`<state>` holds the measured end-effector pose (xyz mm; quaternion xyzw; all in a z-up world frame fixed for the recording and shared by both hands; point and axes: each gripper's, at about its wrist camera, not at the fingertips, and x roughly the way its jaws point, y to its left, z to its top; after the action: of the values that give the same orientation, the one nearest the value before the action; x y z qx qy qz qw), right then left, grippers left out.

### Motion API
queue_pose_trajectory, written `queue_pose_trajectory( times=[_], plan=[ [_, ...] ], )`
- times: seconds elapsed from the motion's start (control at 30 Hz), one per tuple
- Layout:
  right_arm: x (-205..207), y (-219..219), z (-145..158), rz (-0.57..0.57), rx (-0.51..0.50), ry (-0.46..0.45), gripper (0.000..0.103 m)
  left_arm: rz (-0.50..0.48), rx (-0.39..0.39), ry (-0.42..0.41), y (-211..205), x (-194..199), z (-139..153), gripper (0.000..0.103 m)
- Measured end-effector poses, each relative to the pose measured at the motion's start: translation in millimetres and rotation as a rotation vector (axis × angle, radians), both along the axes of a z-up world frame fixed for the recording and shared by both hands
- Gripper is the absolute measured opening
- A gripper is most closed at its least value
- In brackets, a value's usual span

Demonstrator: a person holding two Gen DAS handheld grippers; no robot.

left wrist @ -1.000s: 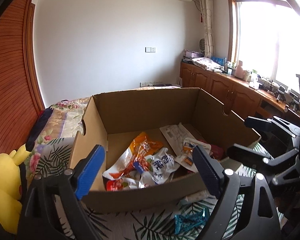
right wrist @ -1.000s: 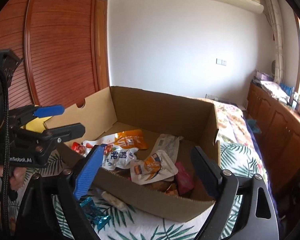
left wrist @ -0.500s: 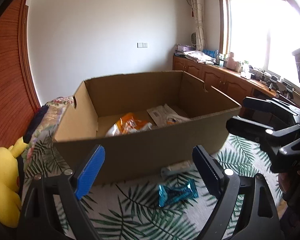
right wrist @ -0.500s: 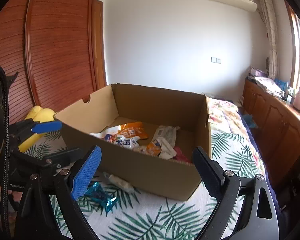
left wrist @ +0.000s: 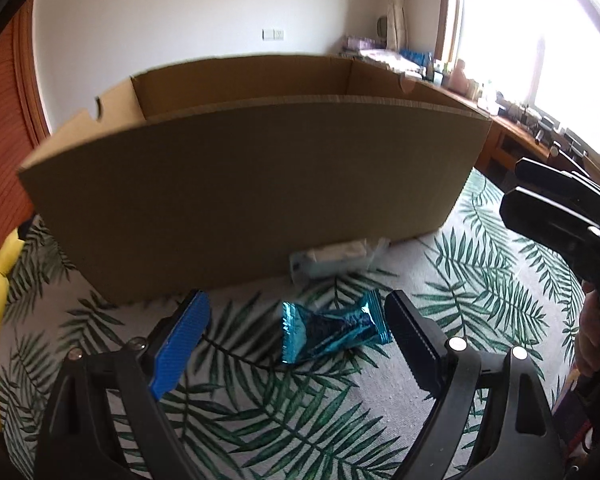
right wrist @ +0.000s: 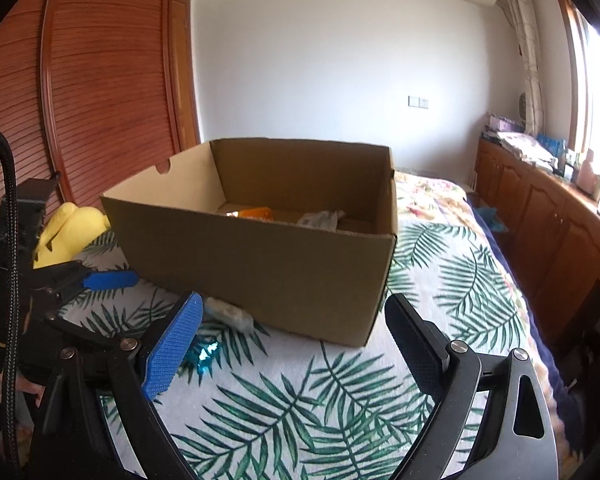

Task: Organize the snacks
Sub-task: 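Move both tools back toward the teal wrapper and white pack on the bedspread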

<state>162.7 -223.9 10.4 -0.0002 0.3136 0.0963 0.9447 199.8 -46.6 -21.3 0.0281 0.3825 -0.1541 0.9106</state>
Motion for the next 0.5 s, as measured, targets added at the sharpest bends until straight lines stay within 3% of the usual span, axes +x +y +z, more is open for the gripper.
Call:
queue_pose_trajectory(
  times=[0.5],
  plan=[
    [-3.4,5.8,-14.0,0.020,-0.003,0.038,0.094,-0.013,0.040,0.126,-25.2,18.7,-19.0,0.082]
  ],
)
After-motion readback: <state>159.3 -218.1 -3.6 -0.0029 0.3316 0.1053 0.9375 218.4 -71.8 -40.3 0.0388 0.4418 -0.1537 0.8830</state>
